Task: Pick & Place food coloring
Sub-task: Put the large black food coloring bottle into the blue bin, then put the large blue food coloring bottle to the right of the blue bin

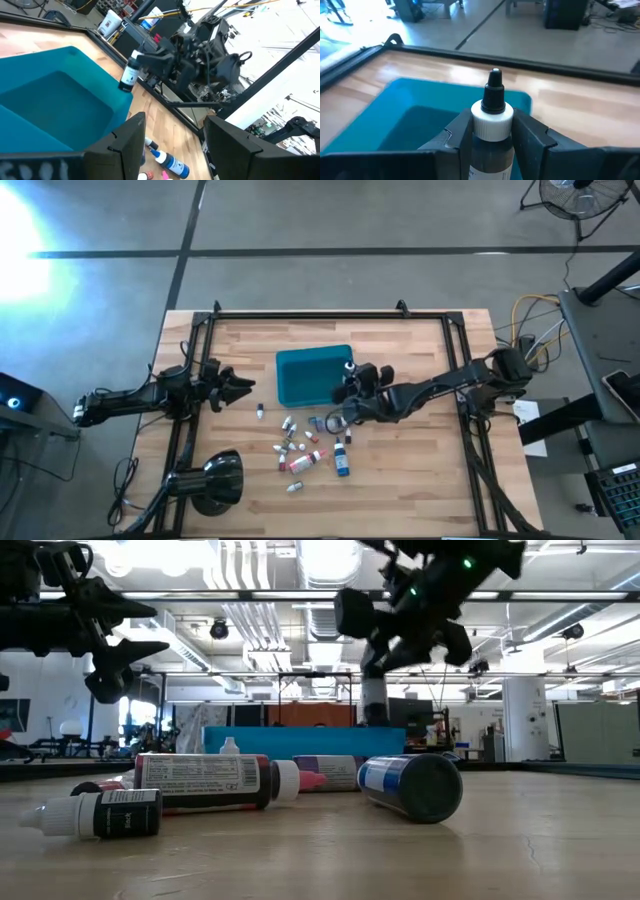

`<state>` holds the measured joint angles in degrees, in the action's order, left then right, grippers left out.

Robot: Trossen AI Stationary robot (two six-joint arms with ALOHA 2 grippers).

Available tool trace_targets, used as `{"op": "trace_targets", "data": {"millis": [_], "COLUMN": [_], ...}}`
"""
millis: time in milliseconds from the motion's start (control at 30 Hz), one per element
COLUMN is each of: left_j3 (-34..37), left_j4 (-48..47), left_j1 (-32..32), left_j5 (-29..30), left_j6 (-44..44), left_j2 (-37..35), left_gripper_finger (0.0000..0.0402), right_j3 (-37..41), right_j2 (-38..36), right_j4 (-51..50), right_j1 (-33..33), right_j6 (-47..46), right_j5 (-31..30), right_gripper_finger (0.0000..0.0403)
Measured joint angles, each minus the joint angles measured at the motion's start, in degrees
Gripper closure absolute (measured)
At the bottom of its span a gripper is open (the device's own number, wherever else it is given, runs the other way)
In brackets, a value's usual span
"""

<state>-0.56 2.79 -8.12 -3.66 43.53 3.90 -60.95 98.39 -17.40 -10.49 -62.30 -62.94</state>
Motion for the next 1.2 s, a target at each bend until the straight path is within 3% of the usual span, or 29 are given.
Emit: {"op": "trace_targets", "data": {"millis": [267, 767, 1200], "left_j3": [-0.02, -0.04, -0.04], "left_j4": [0.06, 0.16, 0.13], "left_j1": [0.00, 0.00, 0.00], "left_j5": [0.09, 0.11, 0.09], "left_j6": [0.00, 0.00, 0.00], "left_j2": [0.00, 0.00, 0.00], "left_gripper_finger": [0.0223, 0.0223, 0.0223], "right_j3": [5.64, 6.86, 2.82], "right_j2": [1.34, 1.86, 1.46], "right_j4": [10.94, 11.92, 11.71], "right_j1": [-2.33, -2.43, -2.63], "right_j6": [1.30, 8.88, 17.83], "right_j5": [-0.05, 6.57, 7.54], "right_gripper_finger": [0.0301, 0.0225, 0.0200]}}
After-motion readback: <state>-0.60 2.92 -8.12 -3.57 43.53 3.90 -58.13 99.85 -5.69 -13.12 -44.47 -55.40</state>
